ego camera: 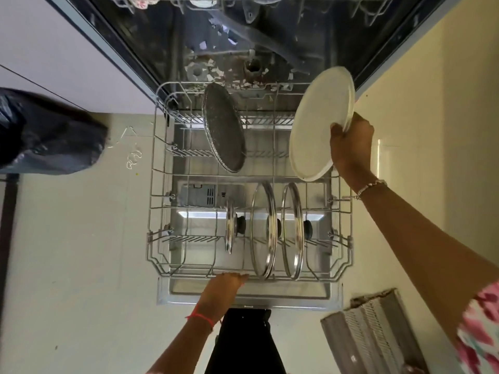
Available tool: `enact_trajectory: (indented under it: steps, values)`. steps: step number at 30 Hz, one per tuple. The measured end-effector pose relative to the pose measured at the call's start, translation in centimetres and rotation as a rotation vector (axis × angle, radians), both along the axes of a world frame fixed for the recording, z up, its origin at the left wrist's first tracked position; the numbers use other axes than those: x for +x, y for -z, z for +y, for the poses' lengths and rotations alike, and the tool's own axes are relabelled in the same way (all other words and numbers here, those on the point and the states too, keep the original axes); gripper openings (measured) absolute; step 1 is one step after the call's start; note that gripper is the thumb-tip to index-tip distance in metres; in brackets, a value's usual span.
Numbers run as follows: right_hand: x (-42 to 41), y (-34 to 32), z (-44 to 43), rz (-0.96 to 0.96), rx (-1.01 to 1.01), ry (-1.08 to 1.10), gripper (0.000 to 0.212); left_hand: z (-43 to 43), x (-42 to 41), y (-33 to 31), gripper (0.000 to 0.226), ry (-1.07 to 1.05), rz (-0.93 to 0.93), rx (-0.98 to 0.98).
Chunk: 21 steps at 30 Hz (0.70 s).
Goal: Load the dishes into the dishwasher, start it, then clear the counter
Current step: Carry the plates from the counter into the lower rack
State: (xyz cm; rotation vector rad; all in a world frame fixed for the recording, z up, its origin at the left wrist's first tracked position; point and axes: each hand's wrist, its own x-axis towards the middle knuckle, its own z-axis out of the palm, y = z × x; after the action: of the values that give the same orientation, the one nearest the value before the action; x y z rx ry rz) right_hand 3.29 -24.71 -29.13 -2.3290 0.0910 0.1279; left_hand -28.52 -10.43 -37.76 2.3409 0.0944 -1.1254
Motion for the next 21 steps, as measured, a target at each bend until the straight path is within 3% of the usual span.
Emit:
enact_trajectory:
  steps: [15,21]
  values:
    - [3.1,5.1,3.8,0.226,-0.111,-0.127,0.029,0.3,-0.2,1.3,0.050,-0.036,-0.014,-0.078]
    - [3.4,5.5,3.5,0.257,-0.113,-0.138,0.038,0.3,-0.4,1.1,0.042,-0.072,0.004,-0.093]
